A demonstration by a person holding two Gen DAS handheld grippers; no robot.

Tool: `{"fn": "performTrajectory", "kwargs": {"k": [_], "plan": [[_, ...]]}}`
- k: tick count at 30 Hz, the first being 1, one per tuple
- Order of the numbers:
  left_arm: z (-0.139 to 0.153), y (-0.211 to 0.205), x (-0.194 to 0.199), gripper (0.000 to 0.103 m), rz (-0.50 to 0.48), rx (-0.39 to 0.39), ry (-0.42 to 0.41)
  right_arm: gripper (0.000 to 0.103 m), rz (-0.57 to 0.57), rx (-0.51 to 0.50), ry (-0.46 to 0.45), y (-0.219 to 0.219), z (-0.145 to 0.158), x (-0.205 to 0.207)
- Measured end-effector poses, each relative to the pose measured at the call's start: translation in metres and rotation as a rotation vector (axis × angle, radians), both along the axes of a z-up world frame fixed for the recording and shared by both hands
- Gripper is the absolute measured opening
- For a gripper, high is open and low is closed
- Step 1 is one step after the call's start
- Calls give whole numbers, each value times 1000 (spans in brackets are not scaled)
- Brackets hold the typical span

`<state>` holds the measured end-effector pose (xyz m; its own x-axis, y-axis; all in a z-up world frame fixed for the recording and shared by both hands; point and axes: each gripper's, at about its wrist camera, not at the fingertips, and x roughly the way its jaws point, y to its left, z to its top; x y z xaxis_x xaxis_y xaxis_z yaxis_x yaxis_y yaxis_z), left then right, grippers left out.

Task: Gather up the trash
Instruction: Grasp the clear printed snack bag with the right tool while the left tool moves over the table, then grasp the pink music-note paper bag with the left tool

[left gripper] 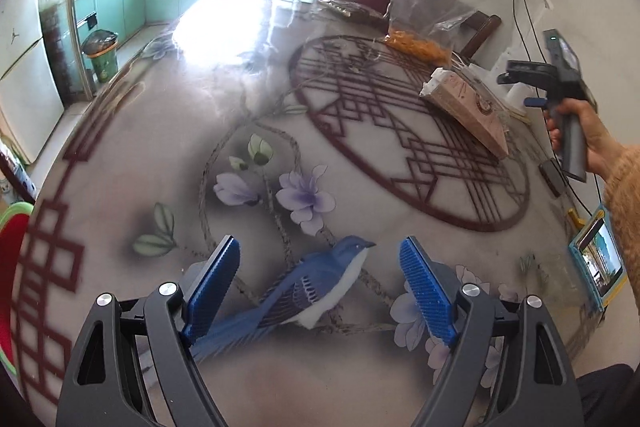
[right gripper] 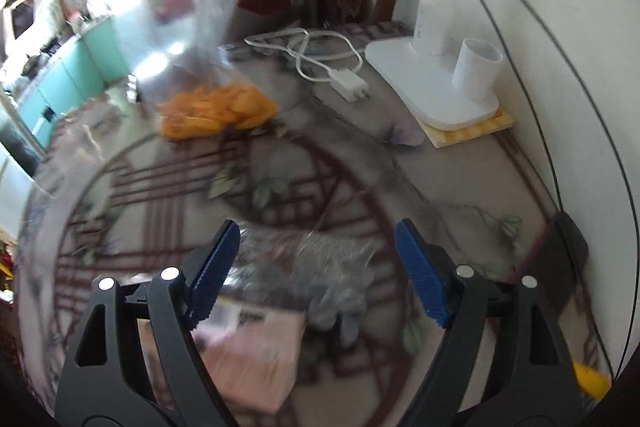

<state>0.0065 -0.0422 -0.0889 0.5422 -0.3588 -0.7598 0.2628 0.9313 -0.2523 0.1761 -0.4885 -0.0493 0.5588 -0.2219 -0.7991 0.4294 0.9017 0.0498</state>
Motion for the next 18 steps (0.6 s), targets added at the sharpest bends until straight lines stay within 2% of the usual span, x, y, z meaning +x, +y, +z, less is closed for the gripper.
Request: {"fn": "performTrajectory", "kwargs": {"k": [5,9,14,18], "plan": [[-4,-2,8,80,-2,-21,23,78,7,55,95,-10,-33,22],[-5,-2,10,80,4,-36,29,78,67,117,133,4,-45,16],[-2,-1,10,80,21,-42,19,78,262,148,183,62,-45,-16],[2,3,8,81,45,-51,5,78,421,201,262,128,-53,-63]]}}
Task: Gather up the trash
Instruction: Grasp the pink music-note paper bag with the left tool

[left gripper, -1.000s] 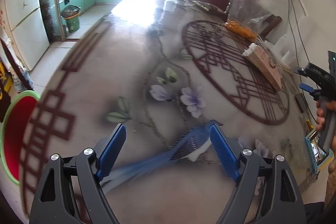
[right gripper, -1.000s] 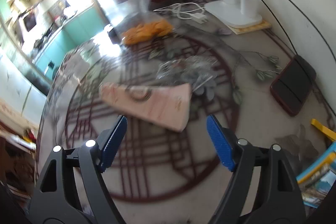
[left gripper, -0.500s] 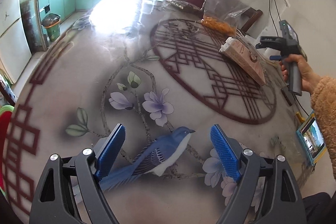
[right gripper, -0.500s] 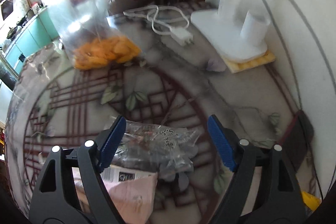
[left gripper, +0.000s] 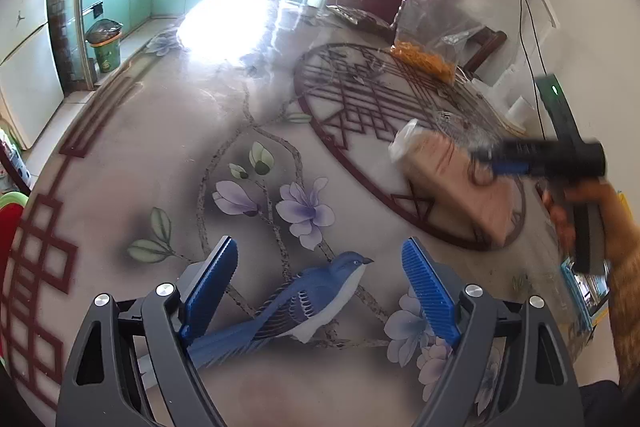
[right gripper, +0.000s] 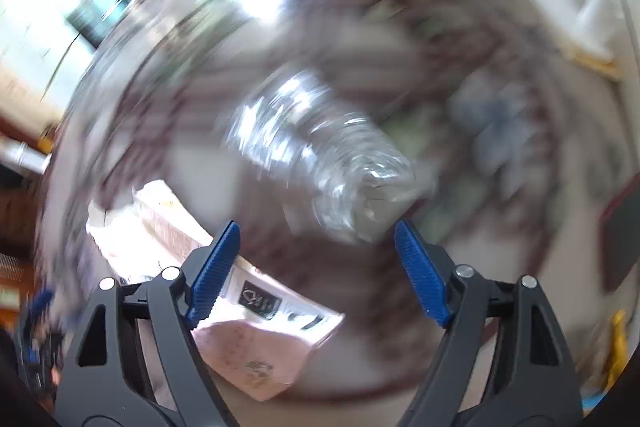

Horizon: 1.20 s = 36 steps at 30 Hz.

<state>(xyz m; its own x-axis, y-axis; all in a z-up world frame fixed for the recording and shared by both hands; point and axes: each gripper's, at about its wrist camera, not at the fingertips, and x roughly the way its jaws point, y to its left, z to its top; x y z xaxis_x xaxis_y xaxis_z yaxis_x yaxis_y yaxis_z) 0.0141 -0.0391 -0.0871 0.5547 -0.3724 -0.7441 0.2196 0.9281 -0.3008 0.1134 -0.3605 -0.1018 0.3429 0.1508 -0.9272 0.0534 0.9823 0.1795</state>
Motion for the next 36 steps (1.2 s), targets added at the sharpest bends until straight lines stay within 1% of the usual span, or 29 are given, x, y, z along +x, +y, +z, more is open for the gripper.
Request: {"fn": "performTrajectory", "kwargs": {"k": [1,2,3,5,6,8,10,11,12,13,14,15,16,19,21,25,27,29,32,34,35,36], "plan": [[1,2,0,81,8,-5,-2,78,18,15,16,12,-3,-9],[2,3,-1,81,13,-10,-1,81,34,41,36,25,-6,-21],[2,5,-1,81,20,-15,-1,81,50,54,34,37,-6,-32],[3,8,-2,82,29,-26,2,81,105,117,40,61,-3,-53],[3,8,-2,82,32,-34,7,81,105,115,25,65,-1,-58],[4,7,-3,82,29,-51,18,81,106,41,-40,71,14,-67],[5,5,-6,85,14,-78,26,81,94,-66,-139,70,35,-70],[4,2,-7,86,9,-91,30,82,73,-118,-185,65,43,-70],[4,-3,-7,86,-3,-113,38,86,48,-157,-220,59,50,-68],[2,-9,-7,87,-18,-129,48,88,-9,-198,-259,47,57,-63],[1,-16,-6,87,-30,-131,53,89,-50,-211,-272,36,58,-58],[-1,-22,-5,88,-38,-125,51,89,-105,-217,-275,25,58,-52],[-3,-30,-5,88,-47,-113,49,89,-181,-186,-258,8,53,-42],[-9,-45,-4,88,-76,-109,75,89,-304,-56,-228,-26,40,-26],[-14,-53,-5,88,-92,-114,93,89,-348,-5,-212,-33,29,-11],[-22,-58,-5,88,-99,-93,104,89,-364,-42,-207,-27,17,19],[-25,-57,-4,88,-92,-98,115,89,-386,-33,-203,-28,11,32],[-27,-57,-4,88,-95,-87,113,89,-399,-20,-189,-24,3,39],[-27,-59,-5,88,-104,-70,97,89,-374,-50,-157,-14,-4,42],[-27,-62,-7,88,-122,-69,93,79,-355,-74,-173,-9,-3,43],[-27,-66,-7,87,-132,-65,88,68,-340,-82,-179,-7,-2,44],[-27,-68,-9,86,-144,-56,80,53,-327,-79,-184,-6,-2,45]]}}
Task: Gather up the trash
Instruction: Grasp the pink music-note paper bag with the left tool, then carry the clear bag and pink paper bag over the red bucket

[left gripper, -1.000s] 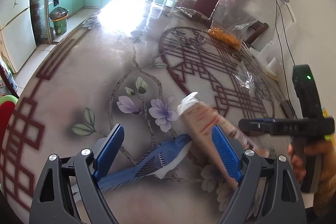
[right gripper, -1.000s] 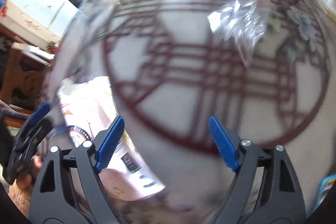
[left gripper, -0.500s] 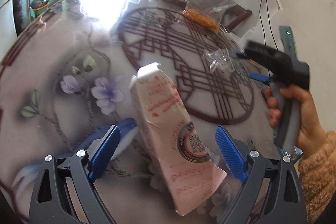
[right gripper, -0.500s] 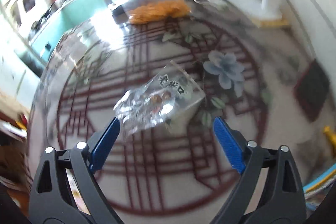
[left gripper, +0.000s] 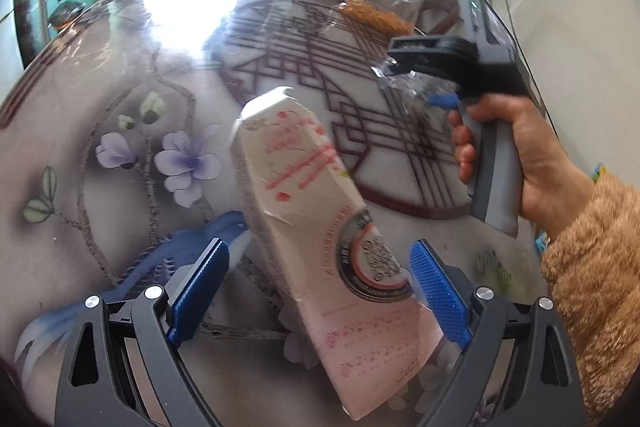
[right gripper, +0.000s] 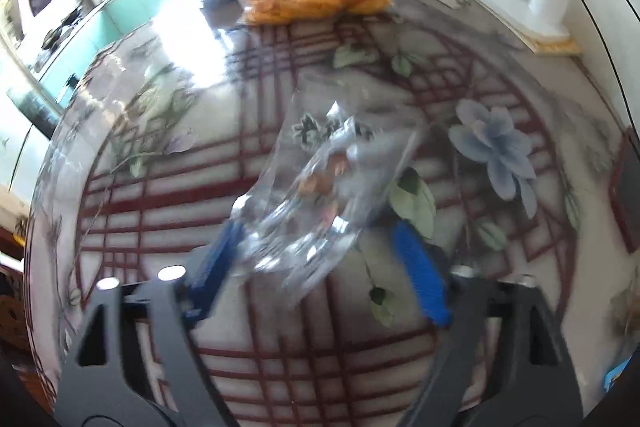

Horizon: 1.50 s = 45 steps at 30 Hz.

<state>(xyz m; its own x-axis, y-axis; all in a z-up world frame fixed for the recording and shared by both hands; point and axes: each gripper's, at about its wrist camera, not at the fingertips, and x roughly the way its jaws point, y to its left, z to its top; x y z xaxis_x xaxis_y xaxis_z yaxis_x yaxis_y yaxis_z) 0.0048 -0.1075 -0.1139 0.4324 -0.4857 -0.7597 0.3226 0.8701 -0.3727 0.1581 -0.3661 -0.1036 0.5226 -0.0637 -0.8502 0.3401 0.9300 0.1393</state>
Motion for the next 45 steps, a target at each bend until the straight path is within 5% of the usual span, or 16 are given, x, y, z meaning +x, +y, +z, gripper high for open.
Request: {"fn": "performTrajectory", "kwargs": {"k": [6,16,22,33,41,45], "plan": [[3,-11,-8,69,-78,21,-46,40,91,-11,15,16,9,-7],[16,-7,-11,55,-95,8,-99,36,93,150,-28,28,34,-72],[33,10,-14,54,-59,26,-128,36,102,236,31,46,25,-120],[45,55,-11,54,54,81,-135,71,165,1,64,81,24,-135],[64,97,-8,54,140,42,-143,71,174,-7,139,84,1,-123],[73,115,-11,54,180,46,-163,48,183,4,136,86,0,-123]]}}
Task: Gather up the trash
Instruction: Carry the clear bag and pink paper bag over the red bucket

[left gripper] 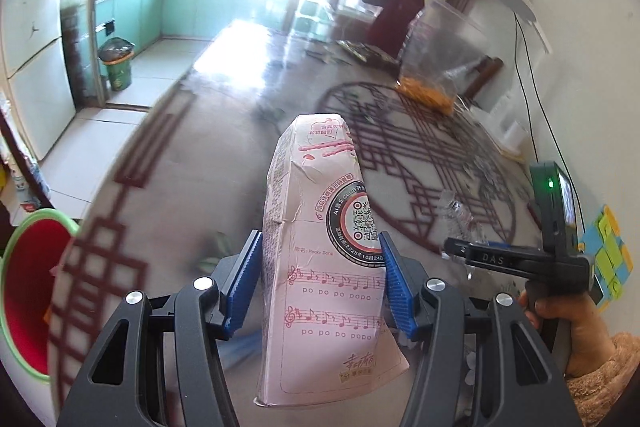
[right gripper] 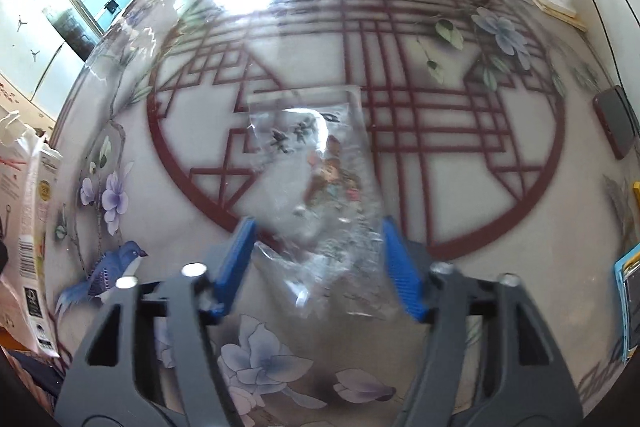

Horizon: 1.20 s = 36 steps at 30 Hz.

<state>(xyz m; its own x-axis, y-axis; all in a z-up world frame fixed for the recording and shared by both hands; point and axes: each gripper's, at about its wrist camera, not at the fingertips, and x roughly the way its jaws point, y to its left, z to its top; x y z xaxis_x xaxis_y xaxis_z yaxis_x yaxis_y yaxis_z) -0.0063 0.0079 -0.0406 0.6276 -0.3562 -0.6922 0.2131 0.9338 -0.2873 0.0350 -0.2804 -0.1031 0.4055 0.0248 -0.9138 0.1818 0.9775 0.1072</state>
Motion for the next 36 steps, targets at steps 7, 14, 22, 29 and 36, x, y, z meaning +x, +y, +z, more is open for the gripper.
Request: {"fn": "performTrajectory", "kwargs": {"k": [7,14,22,29,36], "plan": [[11,25,-6,54,44,0,-22,38,42,25,-37,18,8,1],[18,49,-11,54,102,-14,-25,37,108,38,-94,45,22,-1],[17,87,-13,54,190,-23,-5,37,136,76,-104,72,18,-16],[13,117,-16,54,254,-41,11,37,165,98,-180,107,37,-35],[10,144,-19,54,305,-57,23,37,206,92,-275,141,67,-56]]}}
